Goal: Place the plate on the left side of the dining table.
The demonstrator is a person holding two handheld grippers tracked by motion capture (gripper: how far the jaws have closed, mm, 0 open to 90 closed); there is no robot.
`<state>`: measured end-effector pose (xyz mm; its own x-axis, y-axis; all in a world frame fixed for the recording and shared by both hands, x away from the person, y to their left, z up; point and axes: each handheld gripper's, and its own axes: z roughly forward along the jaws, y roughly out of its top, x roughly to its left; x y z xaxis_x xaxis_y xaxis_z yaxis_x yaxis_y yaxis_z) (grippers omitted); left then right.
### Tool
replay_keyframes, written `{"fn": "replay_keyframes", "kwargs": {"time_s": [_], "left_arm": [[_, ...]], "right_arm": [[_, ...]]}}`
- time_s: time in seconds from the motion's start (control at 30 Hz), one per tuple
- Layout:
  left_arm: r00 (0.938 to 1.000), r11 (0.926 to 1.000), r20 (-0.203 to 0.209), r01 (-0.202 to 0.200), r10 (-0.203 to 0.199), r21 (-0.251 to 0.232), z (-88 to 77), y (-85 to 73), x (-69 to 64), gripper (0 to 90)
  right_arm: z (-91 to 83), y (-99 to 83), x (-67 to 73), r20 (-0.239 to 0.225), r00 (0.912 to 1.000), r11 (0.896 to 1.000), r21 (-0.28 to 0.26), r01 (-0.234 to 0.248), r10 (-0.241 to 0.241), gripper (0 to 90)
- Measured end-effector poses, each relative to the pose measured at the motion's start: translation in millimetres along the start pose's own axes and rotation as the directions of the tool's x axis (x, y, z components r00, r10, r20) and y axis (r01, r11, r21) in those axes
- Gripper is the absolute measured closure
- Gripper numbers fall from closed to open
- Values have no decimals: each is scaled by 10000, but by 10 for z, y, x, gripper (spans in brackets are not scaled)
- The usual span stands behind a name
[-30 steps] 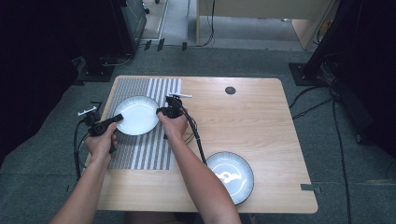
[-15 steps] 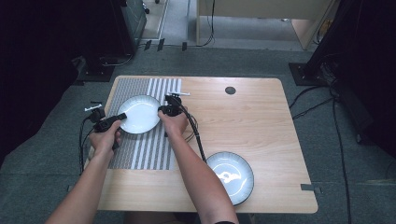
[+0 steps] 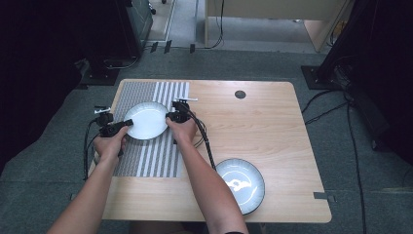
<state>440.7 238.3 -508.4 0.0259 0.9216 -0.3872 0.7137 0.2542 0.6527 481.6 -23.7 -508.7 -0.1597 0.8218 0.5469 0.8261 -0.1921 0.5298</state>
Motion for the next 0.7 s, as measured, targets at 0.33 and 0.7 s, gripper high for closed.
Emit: {"fn": "replay_keyframes", "kwargs": {"time_s": [0.33,0.7], "left_arm": [[9991,9979,143,-386,394,-524,-85,11,18,539],[9865,9853,-372,-1615,1596,-554,-408,-31,-115,152]], "right_arm": [[-116,78,-61,-179,9998,9990,-432,-62,55,581],[-327,32,-60,-243,9960,9956,-399,851,-861,433]]}}
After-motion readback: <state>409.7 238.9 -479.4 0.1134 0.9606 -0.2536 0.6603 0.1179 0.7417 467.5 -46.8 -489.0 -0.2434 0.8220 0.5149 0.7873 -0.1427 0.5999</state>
